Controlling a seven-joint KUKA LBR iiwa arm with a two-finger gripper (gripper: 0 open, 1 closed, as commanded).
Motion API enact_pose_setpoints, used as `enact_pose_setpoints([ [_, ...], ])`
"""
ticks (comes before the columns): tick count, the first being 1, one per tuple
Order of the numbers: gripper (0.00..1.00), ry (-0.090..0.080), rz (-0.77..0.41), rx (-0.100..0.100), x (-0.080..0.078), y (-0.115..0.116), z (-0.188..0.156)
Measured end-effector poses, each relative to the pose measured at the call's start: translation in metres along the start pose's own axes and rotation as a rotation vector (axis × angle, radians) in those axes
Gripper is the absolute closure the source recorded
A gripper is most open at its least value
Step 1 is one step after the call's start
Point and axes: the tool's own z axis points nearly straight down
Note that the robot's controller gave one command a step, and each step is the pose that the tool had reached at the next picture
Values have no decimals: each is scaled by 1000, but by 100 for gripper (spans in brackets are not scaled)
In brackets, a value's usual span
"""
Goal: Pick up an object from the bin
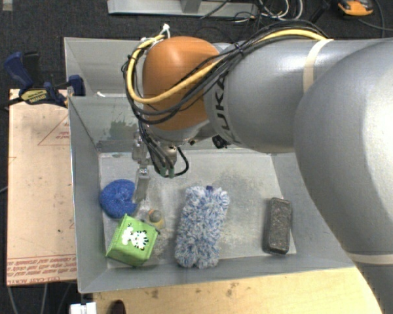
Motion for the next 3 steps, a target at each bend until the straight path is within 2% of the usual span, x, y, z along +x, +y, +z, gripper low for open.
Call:
enact_pose_setpoints([
  [1,0,3,-20,1,8,18,17],
  [2,0,2,32,0,15,30,52],
  [3,0,2,66,1,11,34,109],
])
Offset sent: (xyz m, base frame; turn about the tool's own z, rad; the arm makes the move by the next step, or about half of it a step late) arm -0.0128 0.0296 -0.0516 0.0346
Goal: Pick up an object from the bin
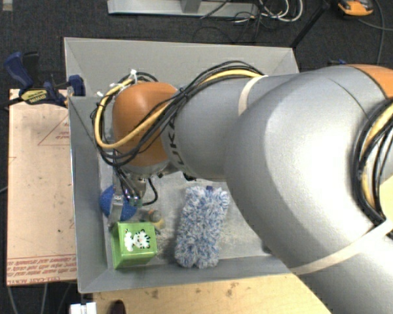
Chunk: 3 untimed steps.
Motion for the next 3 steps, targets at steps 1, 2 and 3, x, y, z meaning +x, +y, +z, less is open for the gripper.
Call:
enact_pose_setpoints([
  [1,100,-6,-2,-4,0,-13,-5],
  [2,100,-7,-2,-5,0,-13,-5],
  [3,100,-3,-2,-3,1,-14,-8],
])
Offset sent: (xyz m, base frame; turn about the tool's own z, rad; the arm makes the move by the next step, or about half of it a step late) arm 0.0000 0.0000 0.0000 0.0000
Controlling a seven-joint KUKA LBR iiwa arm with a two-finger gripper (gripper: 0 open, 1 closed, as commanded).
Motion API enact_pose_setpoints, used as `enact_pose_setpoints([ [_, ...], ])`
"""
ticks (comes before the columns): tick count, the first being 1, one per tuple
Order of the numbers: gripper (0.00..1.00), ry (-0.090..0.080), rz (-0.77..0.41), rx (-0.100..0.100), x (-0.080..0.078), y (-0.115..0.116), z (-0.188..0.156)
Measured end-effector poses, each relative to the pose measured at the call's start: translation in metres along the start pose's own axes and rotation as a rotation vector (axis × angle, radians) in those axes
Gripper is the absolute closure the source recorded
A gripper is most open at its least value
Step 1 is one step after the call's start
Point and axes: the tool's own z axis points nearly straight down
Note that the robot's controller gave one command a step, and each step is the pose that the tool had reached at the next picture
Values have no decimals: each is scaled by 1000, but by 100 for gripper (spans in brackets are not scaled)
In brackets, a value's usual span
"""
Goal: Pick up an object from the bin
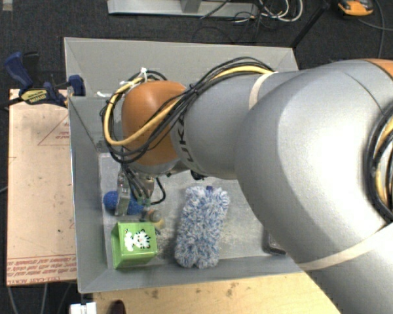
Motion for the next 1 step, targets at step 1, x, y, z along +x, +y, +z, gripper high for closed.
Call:
enact_pose_setpoints([
  [1,100,10,0,6,3,-2,-19],
])
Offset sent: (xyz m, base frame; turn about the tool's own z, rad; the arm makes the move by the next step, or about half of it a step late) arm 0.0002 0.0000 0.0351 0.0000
